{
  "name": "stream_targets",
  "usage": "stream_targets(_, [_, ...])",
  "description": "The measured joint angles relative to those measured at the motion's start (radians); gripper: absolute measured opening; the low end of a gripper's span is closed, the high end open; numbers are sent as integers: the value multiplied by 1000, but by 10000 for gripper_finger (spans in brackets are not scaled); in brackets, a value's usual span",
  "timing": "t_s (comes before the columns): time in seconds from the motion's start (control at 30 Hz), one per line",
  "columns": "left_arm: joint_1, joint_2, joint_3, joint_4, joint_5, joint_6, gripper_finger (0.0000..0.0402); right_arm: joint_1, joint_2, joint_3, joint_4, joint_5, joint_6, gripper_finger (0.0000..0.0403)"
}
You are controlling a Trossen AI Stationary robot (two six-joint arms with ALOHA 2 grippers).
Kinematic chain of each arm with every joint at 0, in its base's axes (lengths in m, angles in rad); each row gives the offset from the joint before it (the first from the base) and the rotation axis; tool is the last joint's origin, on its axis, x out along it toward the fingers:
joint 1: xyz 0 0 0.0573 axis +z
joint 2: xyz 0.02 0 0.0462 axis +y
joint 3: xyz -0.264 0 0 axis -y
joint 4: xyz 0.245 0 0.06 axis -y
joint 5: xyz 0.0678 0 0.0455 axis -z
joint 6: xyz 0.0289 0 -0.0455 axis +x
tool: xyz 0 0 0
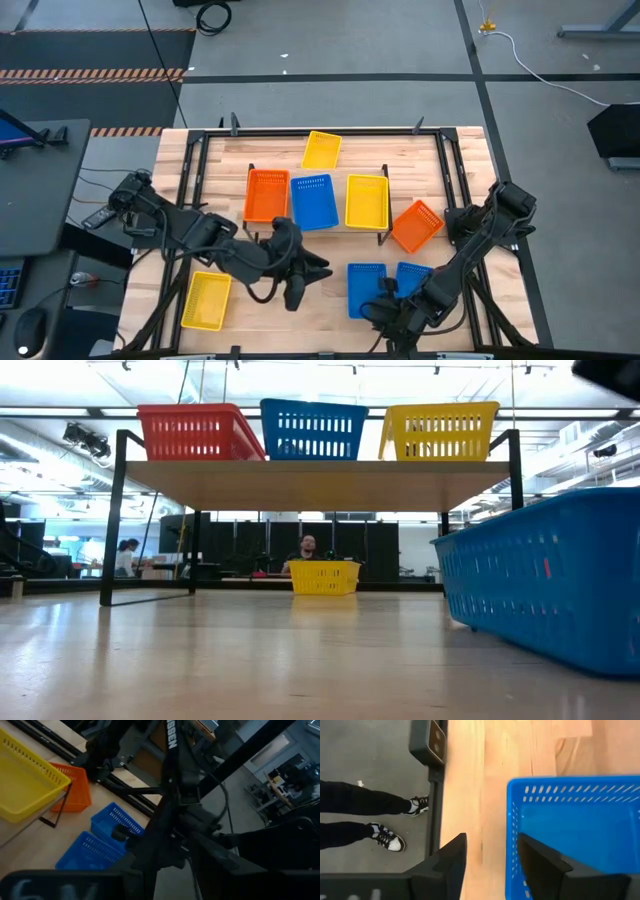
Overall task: Stack baskets on shelf by color
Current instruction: Stack the left blue bin on top of the blue bin on the shelf
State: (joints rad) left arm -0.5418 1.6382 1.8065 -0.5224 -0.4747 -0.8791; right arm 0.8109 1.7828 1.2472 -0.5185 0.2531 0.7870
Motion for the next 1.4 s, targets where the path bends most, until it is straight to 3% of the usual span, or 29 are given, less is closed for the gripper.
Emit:
stream_targets(0.23, [-8, 0, 0, 0, 0, 0, 116, 8, 0, -88, 61, -12, 47, 232])
stream_targets(0.5, [-8, 0, 0, 0, 0, 0, 116, 7, 0, -205, 150, -13, 77, 213])
stream_targets(0.73, [-4, 4, 0, 7, -4, 0, 116, 7, 0, -253, 204, -31, -12, 146])
stream_targets(0.97, [-4, 12, 2, 7, -12, 0, 116, 7, -1, -259, 218, -37, -73, 14])
stream_targets(1.1, [-5, 13, 2, 9, -12, 0, 116, 3, -1, -207, 195, -48, -109, 12])
stream_targets(1.23, [-5, 13, 2, 7, -11, 0, 116, 3, -2, -67, 125, -54, -168, 7])
stream_targets(1.4, [-4, 13, 2, 5, 20, 20, 116, 2, -3, 147, -26, 39, -320, 6])
